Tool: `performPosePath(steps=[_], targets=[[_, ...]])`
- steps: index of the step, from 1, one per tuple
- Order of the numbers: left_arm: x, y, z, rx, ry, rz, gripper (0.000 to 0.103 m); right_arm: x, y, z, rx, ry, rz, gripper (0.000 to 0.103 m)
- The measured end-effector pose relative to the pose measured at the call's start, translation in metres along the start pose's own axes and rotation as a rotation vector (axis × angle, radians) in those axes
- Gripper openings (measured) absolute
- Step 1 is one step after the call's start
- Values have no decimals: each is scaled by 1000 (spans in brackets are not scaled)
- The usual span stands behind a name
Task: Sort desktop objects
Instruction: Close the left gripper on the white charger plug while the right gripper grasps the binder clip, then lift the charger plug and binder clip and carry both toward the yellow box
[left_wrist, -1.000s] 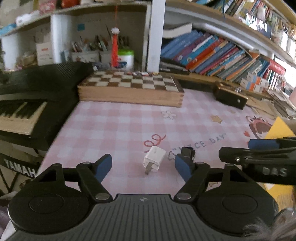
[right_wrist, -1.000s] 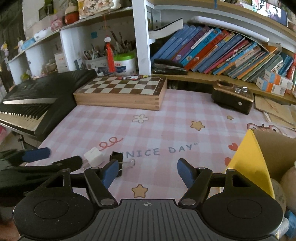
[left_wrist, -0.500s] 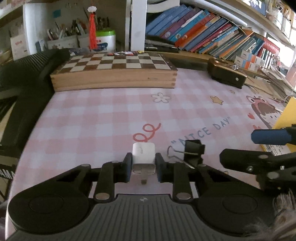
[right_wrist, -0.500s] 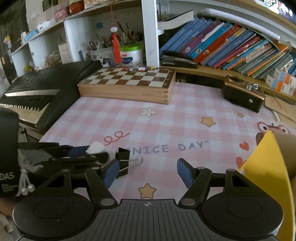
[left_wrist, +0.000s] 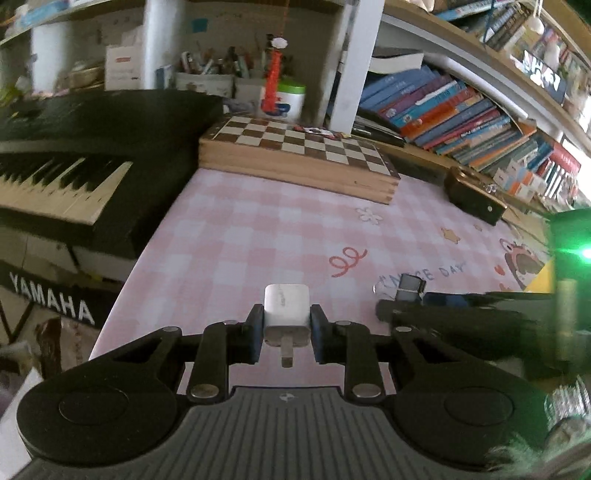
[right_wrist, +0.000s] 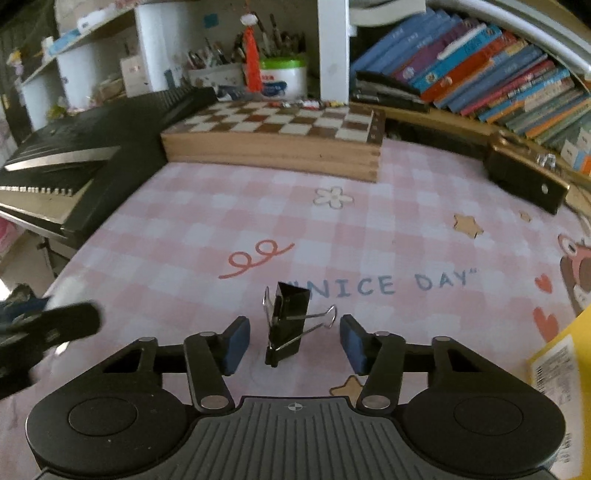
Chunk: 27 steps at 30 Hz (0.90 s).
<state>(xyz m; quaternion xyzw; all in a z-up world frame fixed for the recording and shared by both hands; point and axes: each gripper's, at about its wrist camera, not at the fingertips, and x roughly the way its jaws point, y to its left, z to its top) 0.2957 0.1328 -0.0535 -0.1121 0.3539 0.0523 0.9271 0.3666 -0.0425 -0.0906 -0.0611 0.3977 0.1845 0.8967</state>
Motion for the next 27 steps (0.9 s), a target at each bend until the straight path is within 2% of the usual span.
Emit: performPosePath(steps=[1, 2, 4, 8, 15, 27], targets=[[-5, 0, -3, -6, 0, -2, 23, 1, 0, 0, -4, -6, -4, 43], [-8, 0, -5, -10, 0, -3, 23, 1, 0, 0, -4, -13, -6, 33], [-15, 0, -7, -14, -2, -7, 23, -1, -2, 0, -3, -31, -2, 33], [-26, 2, -6, -21, -18, -13, 23, -14, -4, 3, -12, -85, 4, 25], [-41, 0, -3, -9, -55, -44, 23, -32, -5, 6, 7, -120, 6, 23], [-81, -5, -10, 2, -113, -107, 23, -80, -6, -12, 34, -158, 2, 22]])
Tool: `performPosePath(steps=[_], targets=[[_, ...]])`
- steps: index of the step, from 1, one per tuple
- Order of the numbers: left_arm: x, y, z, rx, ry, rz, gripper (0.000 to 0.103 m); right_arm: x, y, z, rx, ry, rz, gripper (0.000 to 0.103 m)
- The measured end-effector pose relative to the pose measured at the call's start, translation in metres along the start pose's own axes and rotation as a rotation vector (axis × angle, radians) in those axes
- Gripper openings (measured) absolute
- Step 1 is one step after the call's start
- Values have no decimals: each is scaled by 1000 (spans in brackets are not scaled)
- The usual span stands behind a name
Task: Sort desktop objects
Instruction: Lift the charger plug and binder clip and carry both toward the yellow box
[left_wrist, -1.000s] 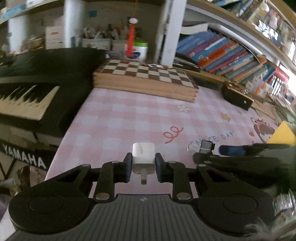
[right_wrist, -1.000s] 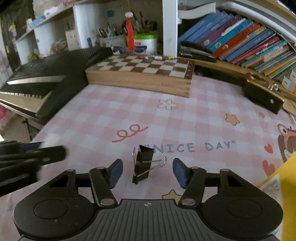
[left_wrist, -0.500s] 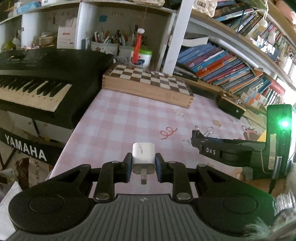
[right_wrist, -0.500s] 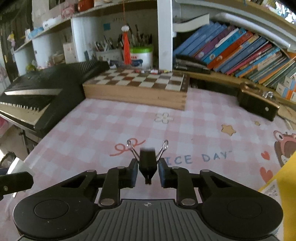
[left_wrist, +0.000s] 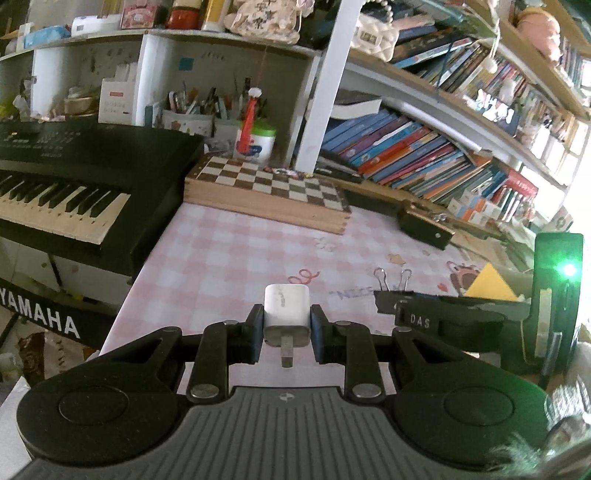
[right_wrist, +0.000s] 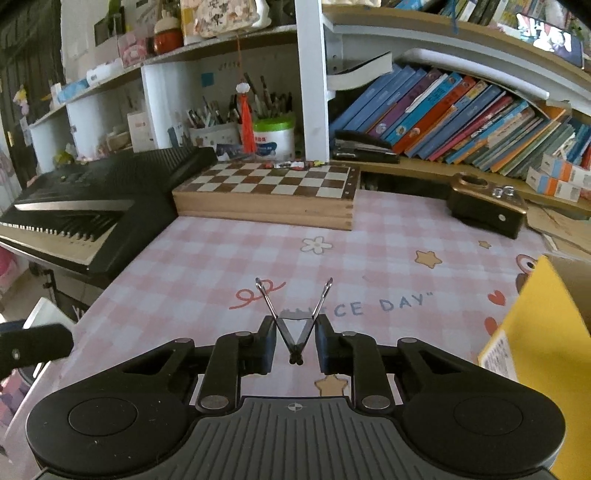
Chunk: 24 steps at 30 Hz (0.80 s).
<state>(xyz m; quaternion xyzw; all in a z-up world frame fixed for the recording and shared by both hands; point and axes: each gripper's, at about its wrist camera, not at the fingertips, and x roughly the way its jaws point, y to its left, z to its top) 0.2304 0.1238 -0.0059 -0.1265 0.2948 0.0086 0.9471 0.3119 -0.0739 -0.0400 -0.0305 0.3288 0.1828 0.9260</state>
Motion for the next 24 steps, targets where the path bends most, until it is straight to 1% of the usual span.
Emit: performPosePath(steps=[14, 24], targets=[[-66, -11, -10, 6, -71, -110, 23, -83, 14, -22, 10, -49, 24, 22], [-115, -12, -38, 11, -70, -151, 23, -135, 31, -49, 24, -72, 21, 22]])
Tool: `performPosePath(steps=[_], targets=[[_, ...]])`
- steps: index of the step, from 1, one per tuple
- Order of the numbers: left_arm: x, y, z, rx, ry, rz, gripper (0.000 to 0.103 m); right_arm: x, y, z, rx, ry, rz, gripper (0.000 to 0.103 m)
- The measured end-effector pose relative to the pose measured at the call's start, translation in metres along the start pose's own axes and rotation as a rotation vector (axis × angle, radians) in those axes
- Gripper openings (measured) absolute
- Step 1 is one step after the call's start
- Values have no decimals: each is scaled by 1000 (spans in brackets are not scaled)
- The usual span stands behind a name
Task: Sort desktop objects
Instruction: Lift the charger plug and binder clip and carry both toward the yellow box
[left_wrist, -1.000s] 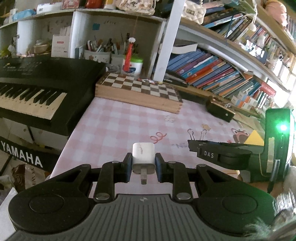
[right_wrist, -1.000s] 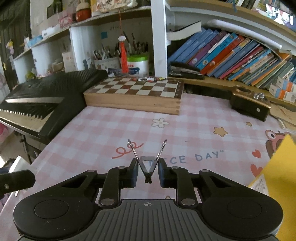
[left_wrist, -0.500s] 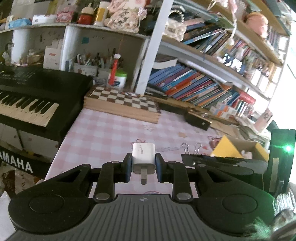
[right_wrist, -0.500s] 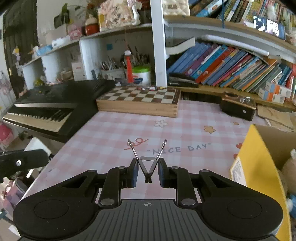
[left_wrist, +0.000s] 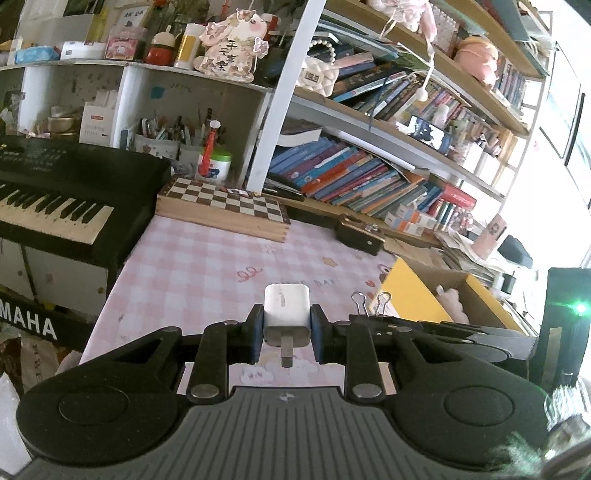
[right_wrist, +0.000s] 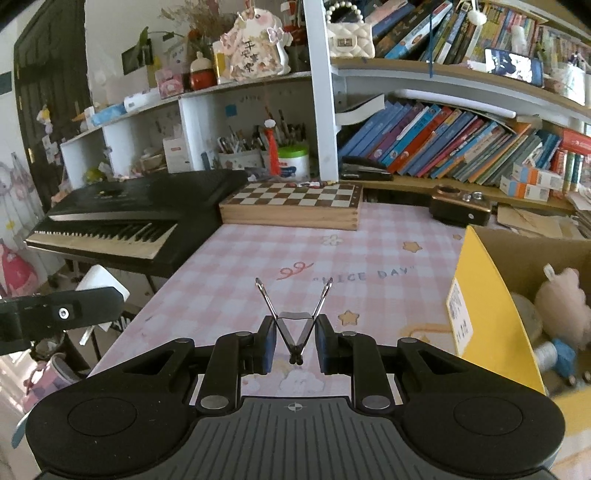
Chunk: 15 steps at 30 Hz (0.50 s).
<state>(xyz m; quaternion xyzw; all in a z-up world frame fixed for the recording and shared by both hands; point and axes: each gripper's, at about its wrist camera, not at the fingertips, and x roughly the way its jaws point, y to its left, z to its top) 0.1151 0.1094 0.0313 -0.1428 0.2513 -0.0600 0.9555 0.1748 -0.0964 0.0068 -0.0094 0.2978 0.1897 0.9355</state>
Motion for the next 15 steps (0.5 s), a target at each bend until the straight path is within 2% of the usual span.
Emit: performPosePath(steps=[15], targets=[[-66, -19, -35, 69, 15, -88, 23, -82, 19, -52, 76, -16, -37, 22]])
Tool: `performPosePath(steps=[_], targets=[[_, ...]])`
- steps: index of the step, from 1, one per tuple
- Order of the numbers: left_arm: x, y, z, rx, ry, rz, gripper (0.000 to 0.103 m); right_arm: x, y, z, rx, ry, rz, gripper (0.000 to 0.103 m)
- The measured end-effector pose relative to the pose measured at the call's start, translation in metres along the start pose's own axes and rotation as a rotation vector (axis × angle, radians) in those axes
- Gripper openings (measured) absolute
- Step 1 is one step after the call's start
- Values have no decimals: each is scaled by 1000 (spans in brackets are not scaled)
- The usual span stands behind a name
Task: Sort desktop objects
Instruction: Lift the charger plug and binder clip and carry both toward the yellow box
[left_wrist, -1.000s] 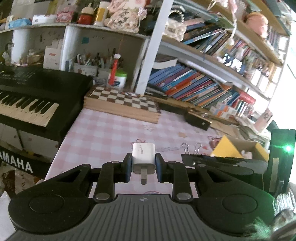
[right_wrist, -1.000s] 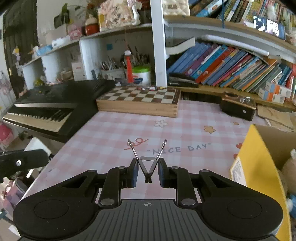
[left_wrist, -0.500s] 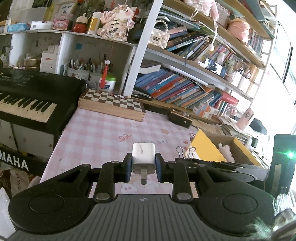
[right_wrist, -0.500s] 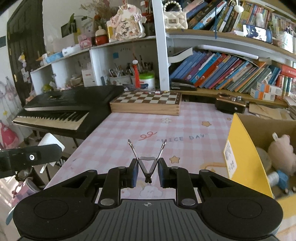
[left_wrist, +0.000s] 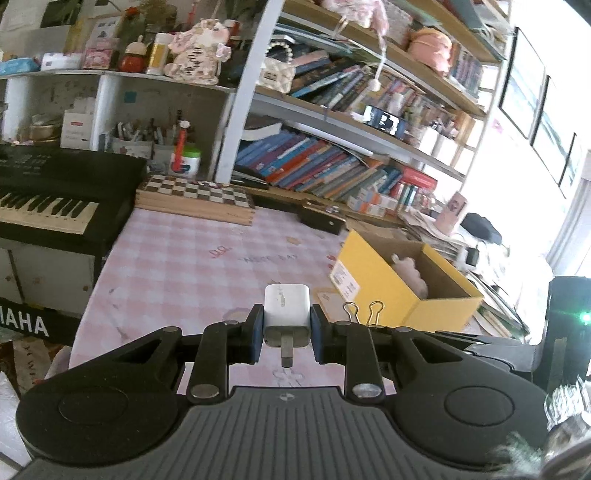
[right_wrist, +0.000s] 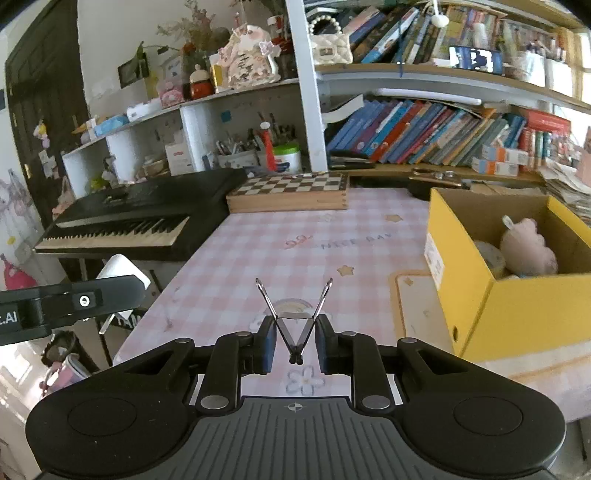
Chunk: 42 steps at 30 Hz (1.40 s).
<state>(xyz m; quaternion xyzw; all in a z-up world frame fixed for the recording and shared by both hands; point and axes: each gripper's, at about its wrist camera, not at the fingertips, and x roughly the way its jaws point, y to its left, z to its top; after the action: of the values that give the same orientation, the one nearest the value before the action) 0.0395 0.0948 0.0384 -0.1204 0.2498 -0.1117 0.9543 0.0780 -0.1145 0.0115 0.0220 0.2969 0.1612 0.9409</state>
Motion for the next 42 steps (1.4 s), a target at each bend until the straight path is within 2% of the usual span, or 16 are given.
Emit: performPosePath(steps=[15, 33, 42], targets=[[-8, -37, -29, 69, 75, -161, 23, -55, -21, -38, 99, -3, -144, 23], [38, -102, -45, 130, 187, -319, 23, -84, -80, -61, 204, 34, -286, 23], [68, -138, -43, 146, 218, -336, 23, -81, -121, -58, 231, 60, -294, 23]])
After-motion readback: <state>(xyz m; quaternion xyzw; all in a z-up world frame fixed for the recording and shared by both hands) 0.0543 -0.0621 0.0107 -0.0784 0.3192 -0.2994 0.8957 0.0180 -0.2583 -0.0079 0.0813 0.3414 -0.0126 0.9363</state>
